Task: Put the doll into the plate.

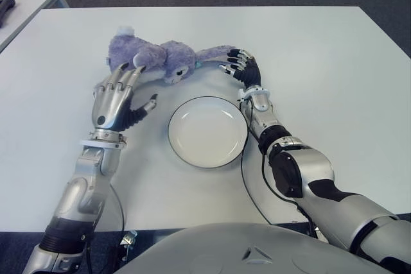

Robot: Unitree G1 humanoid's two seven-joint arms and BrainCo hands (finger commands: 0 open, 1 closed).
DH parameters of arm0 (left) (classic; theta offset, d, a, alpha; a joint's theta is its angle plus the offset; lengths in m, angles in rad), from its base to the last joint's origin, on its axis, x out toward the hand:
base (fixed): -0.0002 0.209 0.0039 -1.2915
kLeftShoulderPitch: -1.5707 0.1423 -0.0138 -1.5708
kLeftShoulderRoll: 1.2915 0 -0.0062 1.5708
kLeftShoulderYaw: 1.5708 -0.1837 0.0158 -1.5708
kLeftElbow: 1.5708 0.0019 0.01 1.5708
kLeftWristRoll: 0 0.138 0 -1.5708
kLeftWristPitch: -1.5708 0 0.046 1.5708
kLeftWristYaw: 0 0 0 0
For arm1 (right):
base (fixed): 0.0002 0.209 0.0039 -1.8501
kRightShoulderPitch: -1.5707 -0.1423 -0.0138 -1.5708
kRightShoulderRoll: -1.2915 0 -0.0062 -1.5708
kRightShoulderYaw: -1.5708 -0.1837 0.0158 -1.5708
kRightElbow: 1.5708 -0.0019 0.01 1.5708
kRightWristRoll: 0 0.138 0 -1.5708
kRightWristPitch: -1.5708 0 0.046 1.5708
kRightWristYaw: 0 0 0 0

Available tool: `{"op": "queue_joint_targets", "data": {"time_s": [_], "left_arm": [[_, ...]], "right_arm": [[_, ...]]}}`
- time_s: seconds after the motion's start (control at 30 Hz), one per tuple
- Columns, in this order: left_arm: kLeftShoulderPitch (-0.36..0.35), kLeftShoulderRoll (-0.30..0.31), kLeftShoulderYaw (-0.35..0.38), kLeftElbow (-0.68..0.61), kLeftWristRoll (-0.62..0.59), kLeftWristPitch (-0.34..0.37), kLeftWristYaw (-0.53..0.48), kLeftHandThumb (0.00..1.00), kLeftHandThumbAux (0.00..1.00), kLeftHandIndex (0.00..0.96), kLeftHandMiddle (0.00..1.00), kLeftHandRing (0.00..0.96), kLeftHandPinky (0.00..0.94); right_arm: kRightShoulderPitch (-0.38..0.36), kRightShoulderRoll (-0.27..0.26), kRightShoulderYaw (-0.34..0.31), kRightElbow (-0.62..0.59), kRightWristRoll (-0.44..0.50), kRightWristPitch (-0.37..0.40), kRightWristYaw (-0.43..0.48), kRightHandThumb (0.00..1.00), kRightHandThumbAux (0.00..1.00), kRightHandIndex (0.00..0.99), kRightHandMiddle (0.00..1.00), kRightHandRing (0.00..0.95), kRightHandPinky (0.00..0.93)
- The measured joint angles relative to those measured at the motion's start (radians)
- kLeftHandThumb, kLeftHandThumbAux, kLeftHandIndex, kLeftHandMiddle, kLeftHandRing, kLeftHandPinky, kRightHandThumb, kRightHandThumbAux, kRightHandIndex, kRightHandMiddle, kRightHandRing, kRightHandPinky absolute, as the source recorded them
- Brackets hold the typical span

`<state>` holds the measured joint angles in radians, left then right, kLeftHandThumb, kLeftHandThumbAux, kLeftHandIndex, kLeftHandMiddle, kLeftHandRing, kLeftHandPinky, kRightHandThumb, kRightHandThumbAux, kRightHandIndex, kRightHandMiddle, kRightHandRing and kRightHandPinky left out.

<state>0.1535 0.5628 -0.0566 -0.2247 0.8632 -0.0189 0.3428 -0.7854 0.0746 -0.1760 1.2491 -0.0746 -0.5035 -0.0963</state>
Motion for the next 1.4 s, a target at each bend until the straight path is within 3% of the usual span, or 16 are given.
{"op": "queue_joint_targets", "data": {"time_s": [0.43,1.0,1.4], "left_arm": [[-0.039,0.003,0.008,0.059,0.072,-0.012,0.125,0.351,0.233,0.0,0.0,0.0,0.0],[-0.015,0.004,-0.001,-0.032,0.112,-0.025,0.118,0.31,0.233,0.0,0.0,0.0,0.0],[-0.076,0.033,0.003,-0.022,0.144,-0.021,0.095,0.293,0.232,0.0,0.0,0.0,0.0]], "right_arm": [[0.0,0.0,0.0,0.0,-0.001,0.0,0.0,0.077,0.92,0.268,0.282,0.256,0.231],[0.0,0.0,0.006,0.0,-0.008,0.0,-0.001,0.043,0.898,0.257,0.281,0.251,0.219],[0.0,0.0,0.006,0.0,-0.009,0.0,-0.002,0.061,0.918,0.282,0.293,0.265,0.232]]}}
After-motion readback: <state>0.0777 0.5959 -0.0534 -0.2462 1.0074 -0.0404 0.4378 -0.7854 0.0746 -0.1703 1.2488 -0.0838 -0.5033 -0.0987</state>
